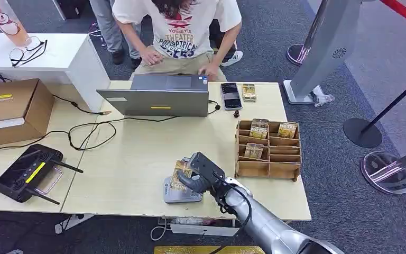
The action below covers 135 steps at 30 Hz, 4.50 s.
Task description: Pass the card to the sensor for recognition and then transmit it.
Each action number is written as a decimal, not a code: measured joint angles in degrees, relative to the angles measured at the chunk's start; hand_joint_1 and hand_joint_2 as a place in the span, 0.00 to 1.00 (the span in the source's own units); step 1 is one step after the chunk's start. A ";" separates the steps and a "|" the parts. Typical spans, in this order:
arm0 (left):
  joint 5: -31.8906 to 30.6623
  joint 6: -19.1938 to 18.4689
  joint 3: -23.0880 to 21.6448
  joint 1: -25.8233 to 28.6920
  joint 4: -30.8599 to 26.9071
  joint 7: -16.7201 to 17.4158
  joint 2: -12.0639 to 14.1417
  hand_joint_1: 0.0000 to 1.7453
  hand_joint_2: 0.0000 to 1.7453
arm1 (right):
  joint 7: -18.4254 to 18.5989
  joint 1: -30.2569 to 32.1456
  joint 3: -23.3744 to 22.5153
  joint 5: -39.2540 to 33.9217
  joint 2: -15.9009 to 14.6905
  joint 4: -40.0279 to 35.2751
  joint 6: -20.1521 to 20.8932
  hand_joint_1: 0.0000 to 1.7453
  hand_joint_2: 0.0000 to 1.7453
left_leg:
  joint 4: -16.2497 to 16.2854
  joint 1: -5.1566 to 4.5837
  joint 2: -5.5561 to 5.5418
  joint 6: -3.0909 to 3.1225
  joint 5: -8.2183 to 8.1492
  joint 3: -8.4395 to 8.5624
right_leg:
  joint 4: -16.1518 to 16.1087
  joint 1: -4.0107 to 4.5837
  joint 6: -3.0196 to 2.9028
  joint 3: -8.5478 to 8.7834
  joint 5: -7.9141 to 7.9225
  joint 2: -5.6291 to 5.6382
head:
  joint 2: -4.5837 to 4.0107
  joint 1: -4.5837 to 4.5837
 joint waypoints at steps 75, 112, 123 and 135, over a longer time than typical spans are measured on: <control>-0.13 -0.15 -0.02 0.16 0.00 0.13 -0.22 0.00 0.00 | 2.12 -1.67 -1.18 -2.40 -1.07 8.65 -0.09 1.00 1.00 | 0.00 0.00 0.00 0.00 0.00 0.01 | 0.00 0.00 0.00 0.00 0.00 0.01 | 0.00 0.00; 0.66 -0.09 -0.02 0.16 0.00 -0.70 -0.17 0.00 0.00 | -7.30 0.27 -1.16 6.74 -0.63 3.39 -18.15 1.00 1.00 | 0.00 0.00 0.00 0.00 0.00 0.01 | 0.00 0.00 0.00 0.00 0.00 0.01 | 0.00 0.02; 0.31 -0.15 -0.02 0.06 0.00 -0.70 -0.26 0.00 0.00 | -7.10 0.73 0.55 12.63 -0.63 0.68 -24.24 1.00 1.00 | 0.00 0.00 0.01 0.00 0.00 0.01 | 0.00 0.00 0.00 -0.01 0.00 0.02 | 0.00 0.02; 0.33 -0.15 -0.02 -0.06 0.00 -0.68 -0.24 0.00 0.00 | -5.24 0.79 1.33 14.36 -0.63 1.60 -22.42 1.00 1.00 | 0.00 0.00 0.01 0.00 0.00 0.01 | 0.00 0.00 0.00 -0.01 0.00 0.02 | 0.00 0.00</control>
